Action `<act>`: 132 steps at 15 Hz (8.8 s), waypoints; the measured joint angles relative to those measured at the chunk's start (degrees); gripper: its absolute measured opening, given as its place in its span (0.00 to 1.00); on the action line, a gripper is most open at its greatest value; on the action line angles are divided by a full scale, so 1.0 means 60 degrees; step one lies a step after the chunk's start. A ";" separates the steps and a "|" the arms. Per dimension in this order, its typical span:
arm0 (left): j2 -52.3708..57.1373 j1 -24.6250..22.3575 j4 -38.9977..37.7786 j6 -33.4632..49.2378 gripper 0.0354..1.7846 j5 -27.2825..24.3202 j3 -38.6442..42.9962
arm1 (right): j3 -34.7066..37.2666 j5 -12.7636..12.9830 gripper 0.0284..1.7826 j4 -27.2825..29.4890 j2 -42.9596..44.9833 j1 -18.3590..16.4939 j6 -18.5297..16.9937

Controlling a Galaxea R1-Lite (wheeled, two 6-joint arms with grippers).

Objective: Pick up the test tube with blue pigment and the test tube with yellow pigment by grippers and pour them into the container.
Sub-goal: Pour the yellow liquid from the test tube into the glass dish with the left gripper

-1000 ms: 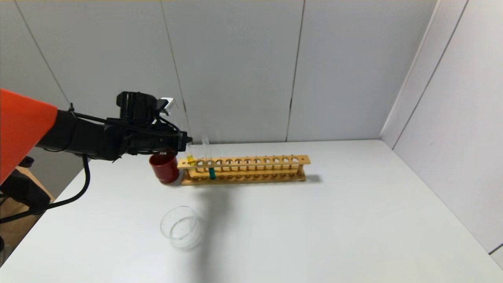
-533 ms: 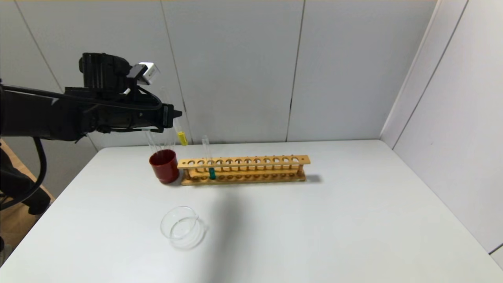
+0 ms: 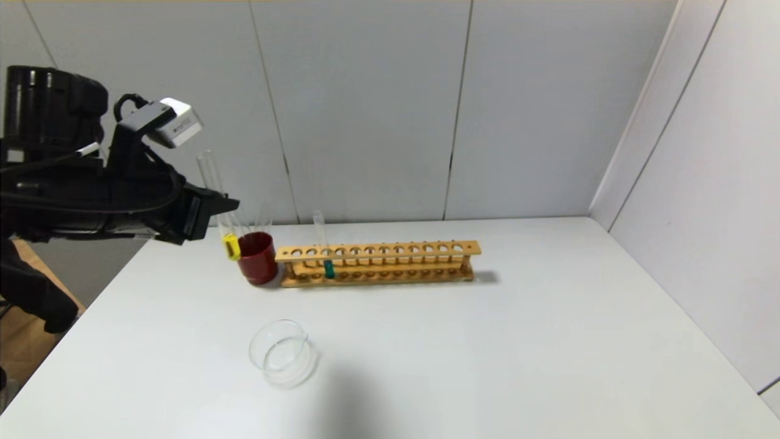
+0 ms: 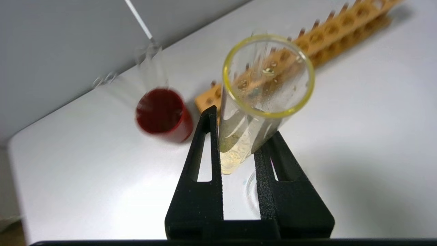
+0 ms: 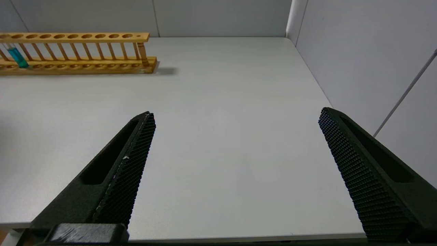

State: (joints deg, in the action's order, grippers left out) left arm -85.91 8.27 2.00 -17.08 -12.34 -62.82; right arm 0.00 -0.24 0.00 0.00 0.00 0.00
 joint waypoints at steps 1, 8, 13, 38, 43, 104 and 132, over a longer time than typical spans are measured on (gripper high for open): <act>0.0453 -0.0024 0.0069 -0.0372 0.16 0.0179 0.0469 | 0.0000 0.0000 0.98 0.0000 0.0000 0.0000 0.0000; 0.2016 -0.0801 -0.0329 -0.3107 0.16 0.0311 0.2885 | 0.0000 0.0000 0.98 0.0000 0.0000 0.0000 0.0000; 0.1841 -0.1071 -0.0805 -0.4513 0.16 -0.0870 0.3387 | 0.0000 0.0000 0.98 0.0000 0.0000 0.0000 0.0000; -0.0305 -0.1520 -0.2280 -1.1362 0.16 -0.0768 0.3487 | 0.0000 0.0004 0.98 0.0000 0.0000 0.0000 0.0000; -0.0933 -0.1455 -0.3814 -1.1908 0.16 -0.0764 0.4177 | 0.0000 0.0004 0.98 0.0000 0.0000 0.0000 0.0000; -0.3484 0.0219 -0.7136 -1.6880 0.16 0.2115 0.4738 | 0.0000 0.0000 0.98 0.0000 0.0000 0.0000 0.0000; -0.3474 0.0821 -0.8735 -1.8392 0.16 0.2633 0.5248 | 0.0000 0.0004 0.98 0.0000 0.0000 0.0000 0.0000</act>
State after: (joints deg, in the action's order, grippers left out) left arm -106.75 13.19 -50.41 -127.43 3.46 -31.33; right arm 0.00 -0.22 0.00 0.00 0.00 0.00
